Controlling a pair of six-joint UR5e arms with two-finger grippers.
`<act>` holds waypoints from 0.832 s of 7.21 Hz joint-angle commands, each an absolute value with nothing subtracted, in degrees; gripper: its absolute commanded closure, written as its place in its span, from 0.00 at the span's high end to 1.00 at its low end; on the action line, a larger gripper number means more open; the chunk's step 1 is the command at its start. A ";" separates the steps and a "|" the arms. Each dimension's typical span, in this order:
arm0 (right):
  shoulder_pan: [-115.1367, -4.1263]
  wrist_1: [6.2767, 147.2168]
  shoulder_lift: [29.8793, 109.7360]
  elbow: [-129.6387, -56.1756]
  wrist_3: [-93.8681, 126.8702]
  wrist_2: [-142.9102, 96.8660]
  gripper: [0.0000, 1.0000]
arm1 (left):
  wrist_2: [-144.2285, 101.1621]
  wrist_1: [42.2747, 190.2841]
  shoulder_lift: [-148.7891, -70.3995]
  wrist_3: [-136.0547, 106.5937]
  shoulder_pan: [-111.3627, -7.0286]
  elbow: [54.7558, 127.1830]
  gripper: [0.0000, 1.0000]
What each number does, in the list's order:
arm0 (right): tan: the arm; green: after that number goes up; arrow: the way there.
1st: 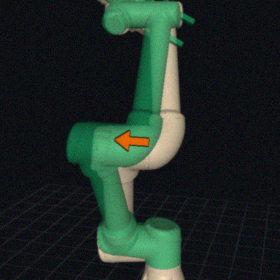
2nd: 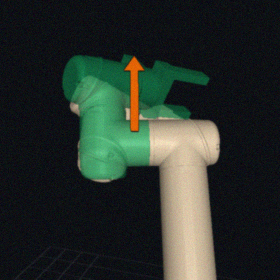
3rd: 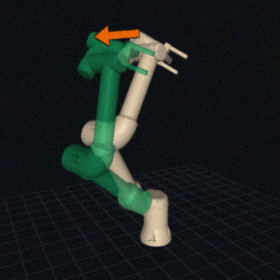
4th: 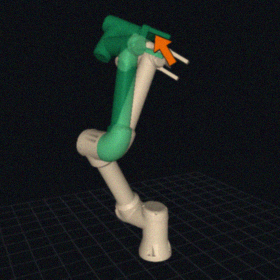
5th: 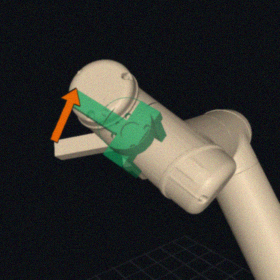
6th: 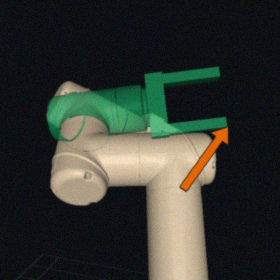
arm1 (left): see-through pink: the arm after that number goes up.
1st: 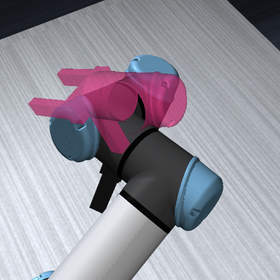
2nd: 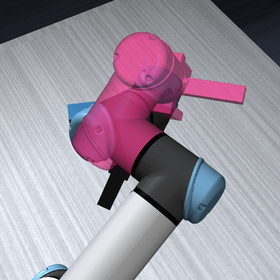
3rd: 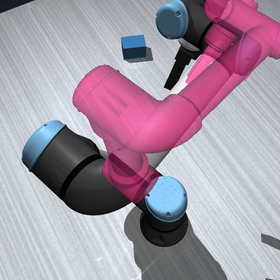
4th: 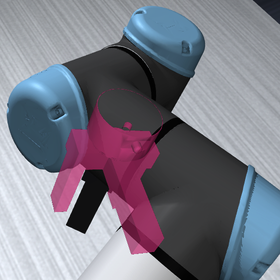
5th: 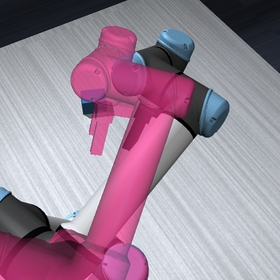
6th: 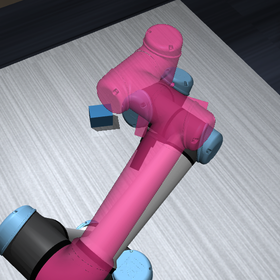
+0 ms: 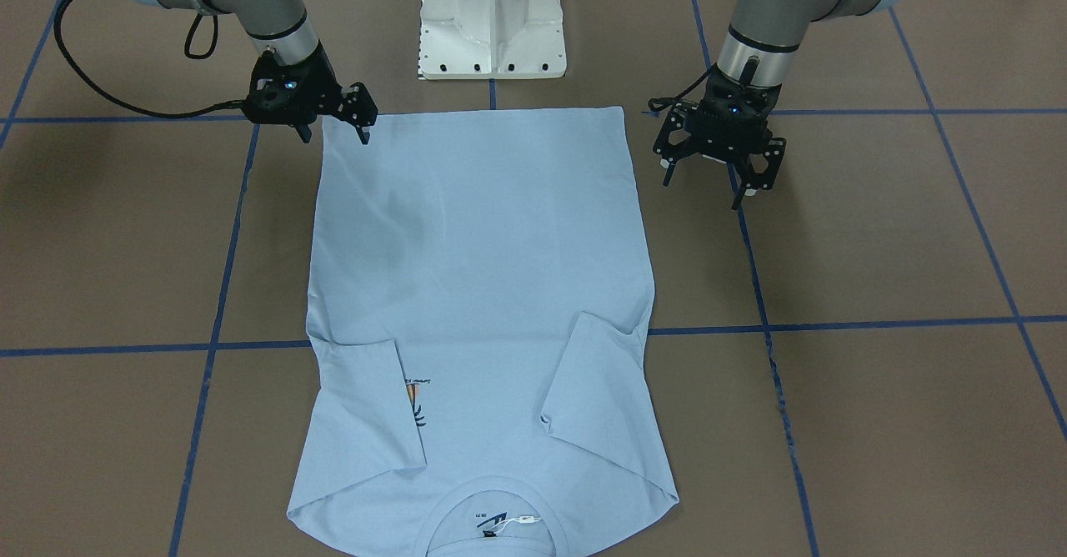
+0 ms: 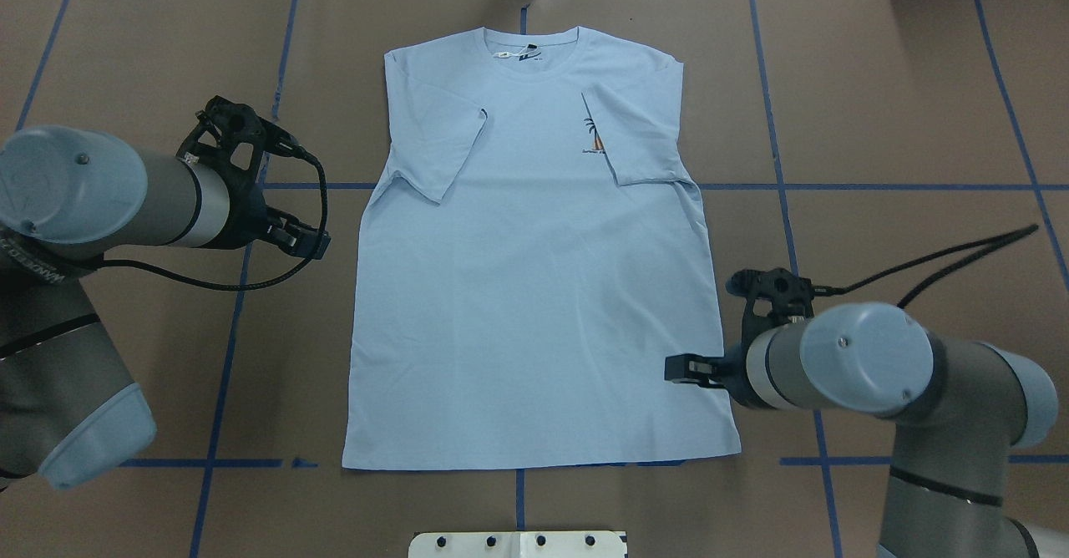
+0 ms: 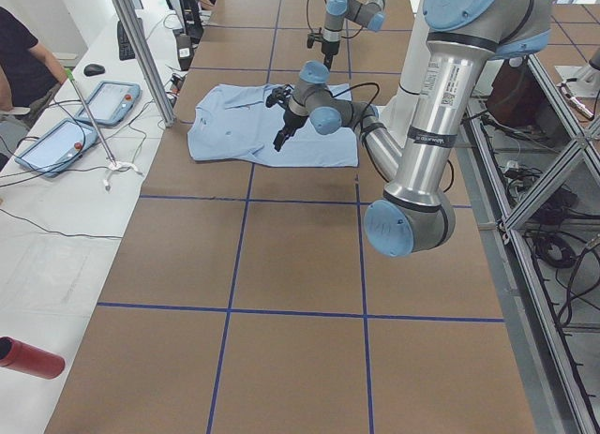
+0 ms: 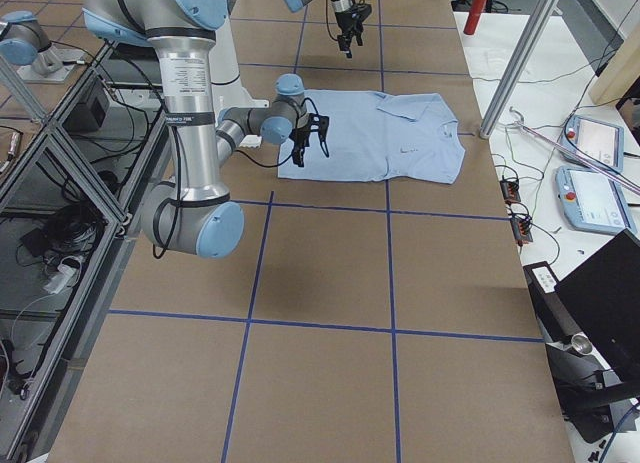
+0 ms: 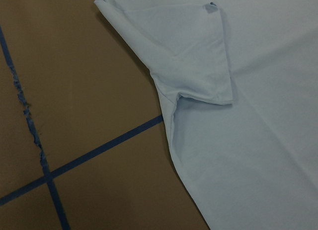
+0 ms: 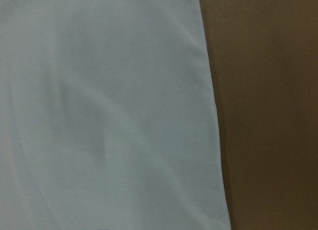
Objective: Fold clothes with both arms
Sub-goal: 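Move both grippers to the hem corners nearest the robot, then grasp the hem corners with both grippers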
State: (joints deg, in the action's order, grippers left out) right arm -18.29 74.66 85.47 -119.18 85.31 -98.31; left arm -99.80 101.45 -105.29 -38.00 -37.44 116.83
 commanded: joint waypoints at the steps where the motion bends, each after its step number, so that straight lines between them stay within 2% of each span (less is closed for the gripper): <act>1: -13.98 69.78 91.14 -119.27 86.92 -96.24 0.99 | -99.76 101.43 -104.94 -38.23 -37.44 117.33 1.00; 4: -12.40 70.13 88.26 -116.81 86.92 -96.50 0.95 | -99.76 101.43 -104.94 -38.23 -37.44 117.33 1.00; 5: -12.31 70.22 88.16 -116.46 86.92 -96.59 0.88 | -99.76 101.43 -104.94 -38.23 -37.44 117.25 1.00; 6: -12.30 70.22 88.07 -116.02 86.92 -96.68 0.72 | -99.76 101.43 -104.94 -38.23 -37.44 117.25 1.00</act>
State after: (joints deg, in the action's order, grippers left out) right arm -12.40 70.16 88.42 -116.61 86.92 -96.55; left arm -99.76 101.43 -104.94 -38.23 -37.44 117.29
